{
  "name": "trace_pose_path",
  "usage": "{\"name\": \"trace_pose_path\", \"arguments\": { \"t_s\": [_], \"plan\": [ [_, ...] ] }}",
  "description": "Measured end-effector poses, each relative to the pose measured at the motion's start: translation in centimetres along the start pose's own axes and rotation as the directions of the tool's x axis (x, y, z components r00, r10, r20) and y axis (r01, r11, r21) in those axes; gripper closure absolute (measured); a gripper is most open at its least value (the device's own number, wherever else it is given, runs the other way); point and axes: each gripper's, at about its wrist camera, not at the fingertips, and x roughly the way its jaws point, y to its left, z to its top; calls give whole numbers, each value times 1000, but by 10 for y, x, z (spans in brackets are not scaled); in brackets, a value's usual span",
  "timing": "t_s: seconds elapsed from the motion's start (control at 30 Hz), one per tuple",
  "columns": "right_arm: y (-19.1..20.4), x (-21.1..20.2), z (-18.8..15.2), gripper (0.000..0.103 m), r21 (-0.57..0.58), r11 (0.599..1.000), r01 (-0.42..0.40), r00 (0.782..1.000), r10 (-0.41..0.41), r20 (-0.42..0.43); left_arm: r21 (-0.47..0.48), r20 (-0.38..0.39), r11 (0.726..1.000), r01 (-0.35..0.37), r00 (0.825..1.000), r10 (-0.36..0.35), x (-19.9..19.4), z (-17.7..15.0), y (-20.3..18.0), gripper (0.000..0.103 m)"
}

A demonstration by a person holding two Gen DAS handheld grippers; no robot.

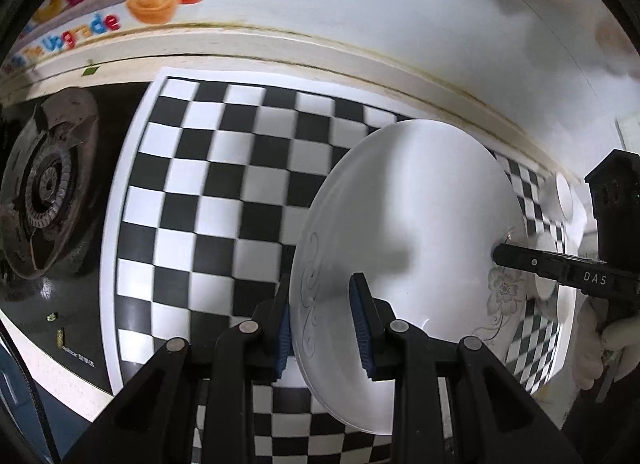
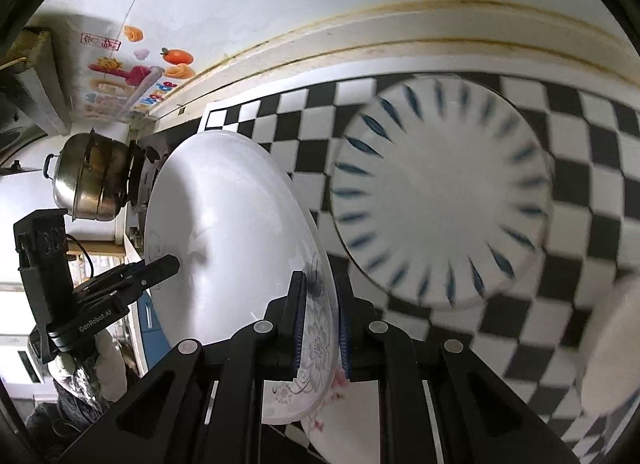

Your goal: Organize plates and bowls

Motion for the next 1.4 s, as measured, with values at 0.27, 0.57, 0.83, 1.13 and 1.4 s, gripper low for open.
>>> {"name": "trace_pose_path", "arguments": {
  "t_s": [0.27, 0.57, 0.83, 1.13, 1.4],
  "plan": [
    [-51, -23, -73, 86, 96, 995, 6, 999, -9, 34, 96, -71, 995, 25, 997, -18, 22, -29, -45, 79],
    [-100, -33, -138, 86, 201, 980, 9, 999, -18, 42, 187, -145, 981, 46, 989, -19, 48, -55, -89, 79],
    [-123, -29, -179, 86, 248, 969, 20, 999, -27, 25, 240, -204, 970, 40, 979, 10, 70, -76, -104, 79],
    [-130, -15, -192, 86, 275, 961, 43, 999, -43, -6, 265, -257, 964, 35, 966, 35, 90, -86, -111, 78],
    [-127, -10, -191, 87, 258, 963, 78, 997, -75, -24, 295, -250, 955, 8, 966, 69, 100, -88, -120, 77]
  ]
}}
